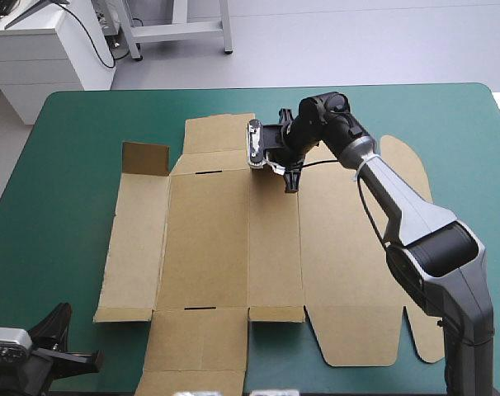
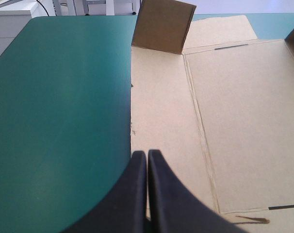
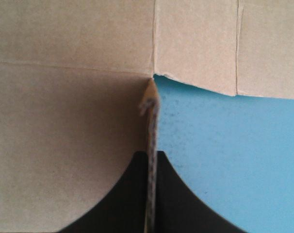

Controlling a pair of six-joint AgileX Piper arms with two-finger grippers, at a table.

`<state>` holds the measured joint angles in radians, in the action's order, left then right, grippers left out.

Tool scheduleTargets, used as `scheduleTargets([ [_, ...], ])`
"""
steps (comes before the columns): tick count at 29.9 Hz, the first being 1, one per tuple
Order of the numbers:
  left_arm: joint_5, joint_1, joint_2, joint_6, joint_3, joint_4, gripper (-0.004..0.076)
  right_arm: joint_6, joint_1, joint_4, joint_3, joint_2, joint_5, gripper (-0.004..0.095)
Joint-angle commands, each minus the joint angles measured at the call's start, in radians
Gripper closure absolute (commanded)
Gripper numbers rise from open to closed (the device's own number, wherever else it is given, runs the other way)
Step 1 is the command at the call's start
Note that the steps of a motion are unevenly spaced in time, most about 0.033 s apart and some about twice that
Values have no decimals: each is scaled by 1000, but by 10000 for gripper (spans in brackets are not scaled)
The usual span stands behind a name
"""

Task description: Fold the box

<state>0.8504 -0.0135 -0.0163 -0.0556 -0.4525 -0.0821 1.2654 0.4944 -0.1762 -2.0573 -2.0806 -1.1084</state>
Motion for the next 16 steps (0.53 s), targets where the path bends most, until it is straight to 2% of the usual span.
scheduleTargets([
  [1,-73,-1,-8,6,-20,-12,734,24,-2,-65,-34,58,52,914],
  [4,-73,-1,-8,6,-20,-12,734,24,-2,-91,-34,58,52,853],
  [7,-73,-1,-8,6,-20,-12,734,24,-2,-89,-34,58,52,747],
  [16,-73,-1,-8,6,-20,-12,734,14,-2,-89,-34,58,60,626],
])
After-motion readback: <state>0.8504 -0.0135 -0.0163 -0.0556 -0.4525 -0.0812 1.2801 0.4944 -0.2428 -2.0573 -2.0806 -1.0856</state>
